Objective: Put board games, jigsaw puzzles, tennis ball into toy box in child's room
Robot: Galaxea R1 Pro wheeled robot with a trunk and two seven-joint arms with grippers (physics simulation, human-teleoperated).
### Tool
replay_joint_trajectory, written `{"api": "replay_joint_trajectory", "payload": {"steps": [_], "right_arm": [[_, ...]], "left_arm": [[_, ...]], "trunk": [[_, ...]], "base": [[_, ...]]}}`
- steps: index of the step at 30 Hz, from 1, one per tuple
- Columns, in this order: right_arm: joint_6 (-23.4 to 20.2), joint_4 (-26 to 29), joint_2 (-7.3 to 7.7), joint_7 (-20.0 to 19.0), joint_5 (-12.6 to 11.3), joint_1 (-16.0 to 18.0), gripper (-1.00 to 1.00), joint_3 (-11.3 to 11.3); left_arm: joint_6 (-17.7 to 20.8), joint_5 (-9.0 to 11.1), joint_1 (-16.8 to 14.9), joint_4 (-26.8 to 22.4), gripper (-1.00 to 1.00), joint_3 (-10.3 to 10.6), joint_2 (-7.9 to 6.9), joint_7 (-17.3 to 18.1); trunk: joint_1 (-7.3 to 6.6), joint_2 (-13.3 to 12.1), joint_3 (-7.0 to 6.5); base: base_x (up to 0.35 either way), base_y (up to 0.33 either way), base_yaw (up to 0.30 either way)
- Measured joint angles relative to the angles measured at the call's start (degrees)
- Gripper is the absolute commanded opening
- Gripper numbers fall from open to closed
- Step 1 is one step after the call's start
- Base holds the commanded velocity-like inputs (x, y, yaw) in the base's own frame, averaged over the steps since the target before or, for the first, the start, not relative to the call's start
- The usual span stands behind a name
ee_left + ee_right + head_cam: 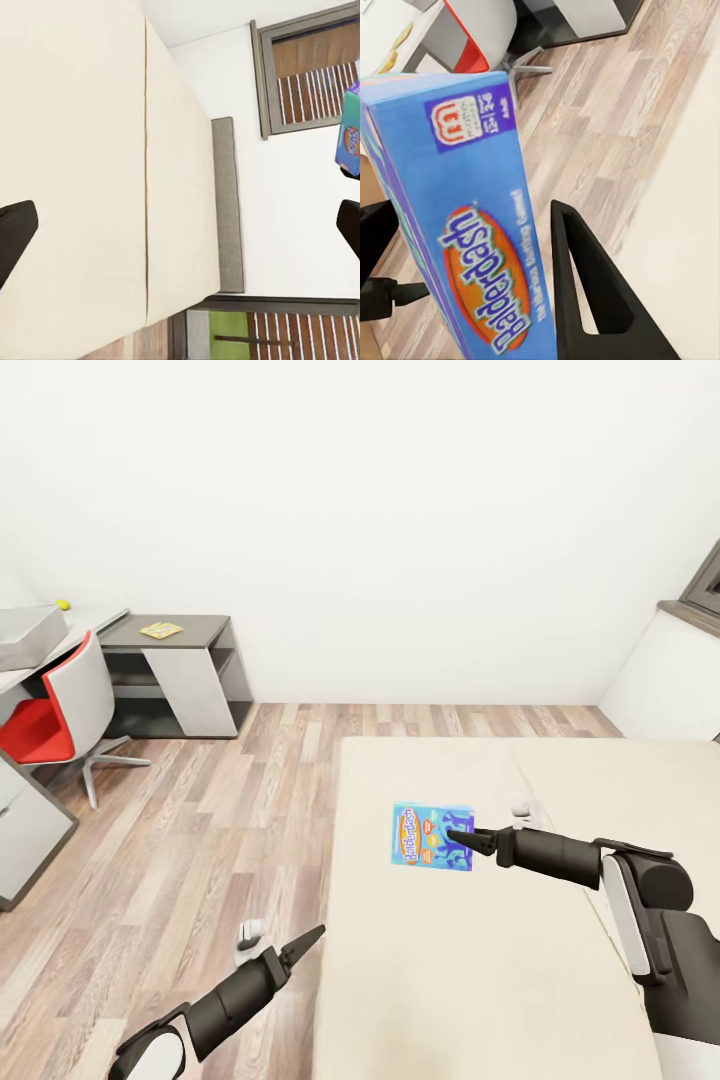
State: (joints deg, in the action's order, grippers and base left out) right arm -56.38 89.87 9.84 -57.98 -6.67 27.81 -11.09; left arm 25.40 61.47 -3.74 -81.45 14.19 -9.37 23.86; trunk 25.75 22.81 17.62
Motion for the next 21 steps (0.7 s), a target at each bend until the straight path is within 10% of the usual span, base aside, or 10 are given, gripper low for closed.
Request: {"api": "replay_joint_trajectory", "payload": {"steps": [21], "right_arm": [[0.0,0.2,0.01,-0.1,0.0,0.0,-1.0,0.0]], "left_arm": [[0.0,-0.1,0.0,0.0,1.0,0.0,0.01,0.0]], "trunk": [[0.0,0.0,0.0]], "base": [[0.0,0.296,0.0]]}}
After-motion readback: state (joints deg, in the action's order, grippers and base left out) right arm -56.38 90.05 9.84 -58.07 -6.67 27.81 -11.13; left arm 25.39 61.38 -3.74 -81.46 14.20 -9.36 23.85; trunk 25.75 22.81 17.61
